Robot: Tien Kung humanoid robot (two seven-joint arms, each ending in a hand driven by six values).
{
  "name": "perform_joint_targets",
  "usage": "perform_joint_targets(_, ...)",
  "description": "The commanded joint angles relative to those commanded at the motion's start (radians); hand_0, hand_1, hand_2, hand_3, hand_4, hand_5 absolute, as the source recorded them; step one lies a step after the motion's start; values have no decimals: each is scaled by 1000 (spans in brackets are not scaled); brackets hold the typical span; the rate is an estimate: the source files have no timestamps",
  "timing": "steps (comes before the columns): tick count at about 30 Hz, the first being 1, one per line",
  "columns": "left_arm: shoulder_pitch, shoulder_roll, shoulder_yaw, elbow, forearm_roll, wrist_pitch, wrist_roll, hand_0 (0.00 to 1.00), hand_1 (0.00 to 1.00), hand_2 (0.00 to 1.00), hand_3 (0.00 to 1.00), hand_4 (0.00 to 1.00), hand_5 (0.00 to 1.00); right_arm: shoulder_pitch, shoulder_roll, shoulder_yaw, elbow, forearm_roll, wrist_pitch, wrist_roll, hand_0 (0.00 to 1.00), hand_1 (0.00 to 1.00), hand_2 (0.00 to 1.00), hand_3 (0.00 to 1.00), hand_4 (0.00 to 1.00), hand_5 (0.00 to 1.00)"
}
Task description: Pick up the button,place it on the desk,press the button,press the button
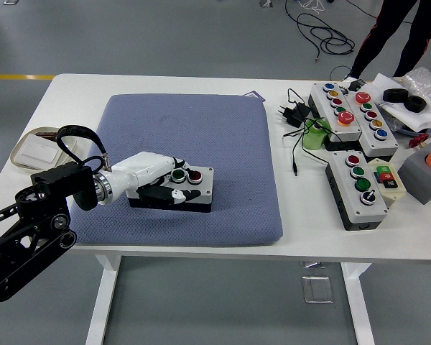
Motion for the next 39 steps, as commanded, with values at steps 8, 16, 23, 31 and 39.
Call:
perform_joint_targets(8,4,11,-101,-64,11,76,23,41,130,193,831,776,998,-3,-1,-1,0,3,0,1,629,556,631,570,308,267)
perform_joint_targets(16,27,10,-239,16,-261,294,-19,47,412,498,883,775,998,-3,0,-1,0,2,1,0,629,556,632,570,308,266)
perform_joint_targets(23,56,20,-296,149,-553,364,-64,174,487,586,867,764,998,-5,-2,-9,0,16,-2,2,629,556,632,571,308,265)
perform_joint_targets(31,89,16,-292,239,-890,341,-121,906,920,989,984,763,998,-11,-2,-11,0,16,-1,0,629,555,632,570,310,264)
perform_joint_targets(39,105,13,-271,285,-1170,335,-125,902,926,998,998,778,998,-18,-3,-10,0,11,-1,-1,629,556,632,570,310,262)
